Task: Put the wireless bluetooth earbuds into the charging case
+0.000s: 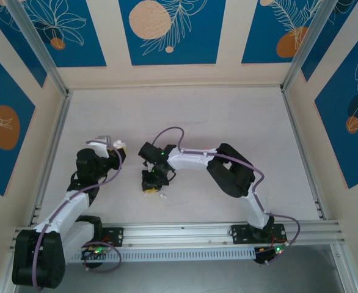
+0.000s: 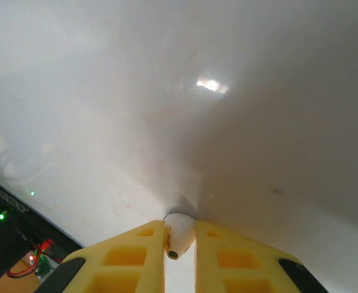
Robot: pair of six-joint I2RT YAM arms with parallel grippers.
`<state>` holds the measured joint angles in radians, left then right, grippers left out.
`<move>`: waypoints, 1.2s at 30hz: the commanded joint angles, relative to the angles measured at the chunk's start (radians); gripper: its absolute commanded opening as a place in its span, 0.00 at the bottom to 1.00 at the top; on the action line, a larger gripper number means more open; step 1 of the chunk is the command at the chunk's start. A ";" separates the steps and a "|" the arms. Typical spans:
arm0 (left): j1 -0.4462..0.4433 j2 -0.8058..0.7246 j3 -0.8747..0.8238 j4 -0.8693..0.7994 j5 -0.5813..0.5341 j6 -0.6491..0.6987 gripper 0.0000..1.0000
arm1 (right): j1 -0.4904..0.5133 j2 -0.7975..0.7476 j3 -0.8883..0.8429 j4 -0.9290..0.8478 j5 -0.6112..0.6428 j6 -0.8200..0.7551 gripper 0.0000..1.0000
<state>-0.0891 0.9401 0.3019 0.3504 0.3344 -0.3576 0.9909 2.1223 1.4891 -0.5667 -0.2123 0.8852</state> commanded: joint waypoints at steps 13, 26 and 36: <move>-0.014 0.158 -0.016 0.170 0.144 0.001 0.16 | -0.097 -0.107 -0.099 0.023 0.057 -0.064 0.16; -0.171 0.253 -0.034 0.274 0.187 0.113 0.16 | -0.179 -0.282 -0.299 0.181 0.099 -0.094 0.16; -0.313 0.330 -0.015 0.247 0.181 0.257 0.17 | -0.221 -0.421 -0.436 0.281 0.139 -0.126 0.16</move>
<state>-0.3790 1.2423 0.2749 0.5781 0.4908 -0.1673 0.7784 1.7523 1.0843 -0.3275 -0.0963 0.7849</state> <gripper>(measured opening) 0.191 0.159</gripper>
